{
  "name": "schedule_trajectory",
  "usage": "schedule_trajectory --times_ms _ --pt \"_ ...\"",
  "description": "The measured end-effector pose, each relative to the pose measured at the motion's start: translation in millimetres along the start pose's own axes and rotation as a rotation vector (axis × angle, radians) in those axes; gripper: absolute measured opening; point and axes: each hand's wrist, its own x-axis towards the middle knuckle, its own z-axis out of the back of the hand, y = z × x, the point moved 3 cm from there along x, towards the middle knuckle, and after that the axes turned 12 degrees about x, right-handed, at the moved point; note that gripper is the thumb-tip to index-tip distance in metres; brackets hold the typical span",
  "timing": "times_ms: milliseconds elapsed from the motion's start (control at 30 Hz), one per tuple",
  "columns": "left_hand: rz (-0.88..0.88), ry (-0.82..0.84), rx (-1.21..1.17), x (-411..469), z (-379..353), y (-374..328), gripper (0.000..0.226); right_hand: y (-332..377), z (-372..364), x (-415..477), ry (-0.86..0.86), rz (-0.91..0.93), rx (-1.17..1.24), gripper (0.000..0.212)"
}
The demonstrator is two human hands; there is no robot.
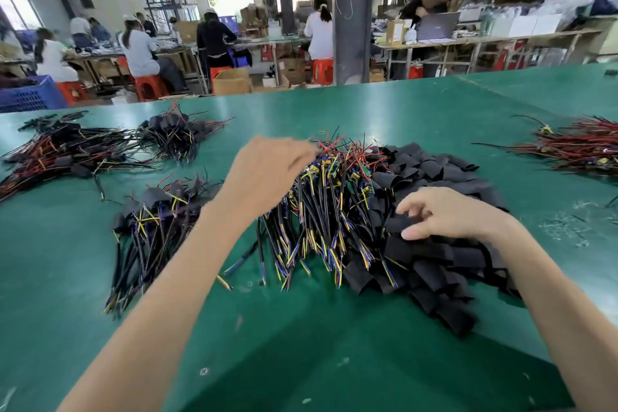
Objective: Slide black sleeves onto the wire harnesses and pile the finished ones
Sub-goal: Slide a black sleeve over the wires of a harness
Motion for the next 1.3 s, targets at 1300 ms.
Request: schedule_trajectory --times_ms 1300 --pt "0.009 -0.155 -0.038 -60.6 -41.4 -15.0 0.025 25.6 -12.5 -4.7 -0.295 0.373 0.047 0.036"
